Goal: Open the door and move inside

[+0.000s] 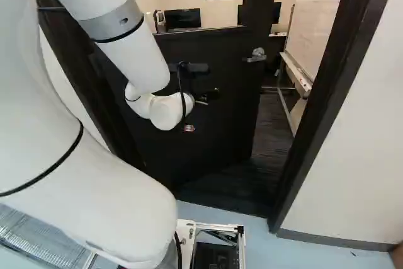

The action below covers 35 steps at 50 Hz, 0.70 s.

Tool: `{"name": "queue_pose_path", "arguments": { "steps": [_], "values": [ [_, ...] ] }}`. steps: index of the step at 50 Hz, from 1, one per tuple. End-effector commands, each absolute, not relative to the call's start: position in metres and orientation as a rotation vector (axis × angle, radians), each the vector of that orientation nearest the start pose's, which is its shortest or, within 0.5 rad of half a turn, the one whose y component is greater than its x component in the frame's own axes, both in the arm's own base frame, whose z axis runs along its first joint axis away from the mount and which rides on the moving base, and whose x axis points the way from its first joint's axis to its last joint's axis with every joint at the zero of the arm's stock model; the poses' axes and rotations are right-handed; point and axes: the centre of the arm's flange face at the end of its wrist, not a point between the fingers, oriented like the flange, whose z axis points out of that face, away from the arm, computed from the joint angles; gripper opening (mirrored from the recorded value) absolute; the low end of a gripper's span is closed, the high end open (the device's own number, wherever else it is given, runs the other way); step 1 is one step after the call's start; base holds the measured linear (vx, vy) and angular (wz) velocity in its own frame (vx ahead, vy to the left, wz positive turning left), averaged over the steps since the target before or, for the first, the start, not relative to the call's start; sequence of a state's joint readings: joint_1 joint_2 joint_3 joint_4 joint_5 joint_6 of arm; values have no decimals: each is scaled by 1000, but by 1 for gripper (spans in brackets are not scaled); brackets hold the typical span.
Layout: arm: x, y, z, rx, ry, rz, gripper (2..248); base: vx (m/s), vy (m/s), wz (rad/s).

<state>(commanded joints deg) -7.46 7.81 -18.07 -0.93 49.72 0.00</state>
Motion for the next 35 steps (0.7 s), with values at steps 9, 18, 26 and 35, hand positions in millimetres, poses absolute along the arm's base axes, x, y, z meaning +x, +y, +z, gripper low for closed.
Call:
{"name": "queue_pose_path", "arguments": {
  "steps": [9,18,26,35],
  "values": [
    [352,-45,410,-2541,140,-1970,247,80,39,-11],
    [352,-45,410,-2541,140,-1970,247,28,14,-2],
    [352,-45,410,-2541,140,-1970,247,0,0,0],
    [353,-45,410,-2541,141,-1970,247,0,0,0]
  ]
}}
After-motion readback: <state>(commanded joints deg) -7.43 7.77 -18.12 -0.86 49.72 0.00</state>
